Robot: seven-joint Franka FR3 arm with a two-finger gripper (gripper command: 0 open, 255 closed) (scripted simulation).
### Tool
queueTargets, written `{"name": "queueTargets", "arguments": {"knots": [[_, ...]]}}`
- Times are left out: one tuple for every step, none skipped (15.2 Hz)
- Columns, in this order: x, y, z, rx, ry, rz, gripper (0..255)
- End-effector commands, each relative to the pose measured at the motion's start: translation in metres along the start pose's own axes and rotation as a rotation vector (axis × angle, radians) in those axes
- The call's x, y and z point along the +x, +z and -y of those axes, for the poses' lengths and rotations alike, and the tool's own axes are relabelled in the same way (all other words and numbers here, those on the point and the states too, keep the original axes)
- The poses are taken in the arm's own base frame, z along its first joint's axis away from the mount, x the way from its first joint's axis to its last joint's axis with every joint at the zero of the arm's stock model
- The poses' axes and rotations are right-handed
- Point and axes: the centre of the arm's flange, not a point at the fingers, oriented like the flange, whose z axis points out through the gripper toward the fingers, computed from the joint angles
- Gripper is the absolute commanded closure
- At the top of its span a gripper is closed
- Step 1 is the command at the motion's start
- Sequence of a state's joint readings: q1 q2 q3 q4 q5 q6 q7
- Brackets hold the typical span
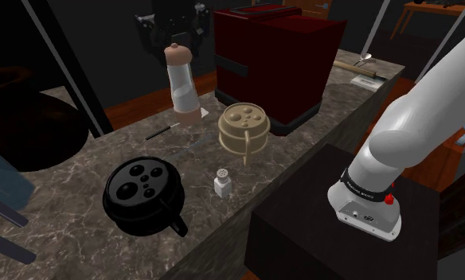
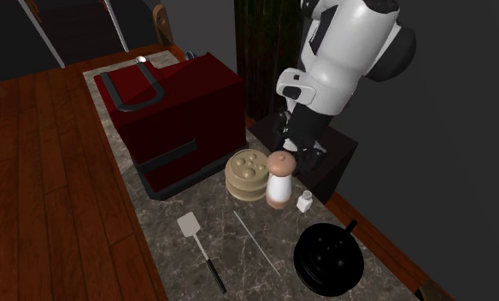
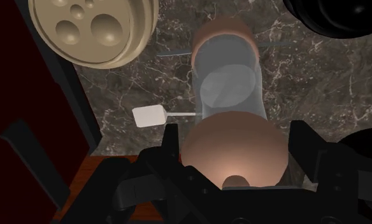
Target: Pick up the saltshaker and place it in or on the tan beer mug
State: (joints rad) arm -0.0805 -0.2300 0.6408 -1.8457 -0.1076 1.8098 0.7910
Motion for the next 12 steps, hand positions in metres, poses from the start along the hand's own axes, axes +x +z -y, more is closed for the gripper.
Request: {"name": "queueTargets", "arguments": {"knots": [[0.003,-0.01,-0.001,0.0,0.0,0.0,255],[0.004,-0.014,-0.002,0.0,0.0,0.0,255],[0.002,-0.019,-0.014,0.0,0.0,0.0,255],[0.0,-0.023,-0.026,0.0,0.0,0.0,255],[-0.002,-0.028,-0.038,0.0,0.0,0.0,255],[-0.004,-0.032,-0.05,0.0,0.0,0.0,255],[-0.007,-0.037,-0.063,0.0,0.0,0.0,255],[-0.009,-0.041,-0.075,0.0,0.0,0.0,255],[-0.011,-0.046,-0.087,0.0,0.0,0.0,255],[-0.013,-0.051,-0.099,0.0,0.0,0.0,255],[-0.015,-0.055,-0.111,0.0,0.0,0.0,255],[-0.017,-0.06,-0.124,0.0,0.0,0.0,255]]}}
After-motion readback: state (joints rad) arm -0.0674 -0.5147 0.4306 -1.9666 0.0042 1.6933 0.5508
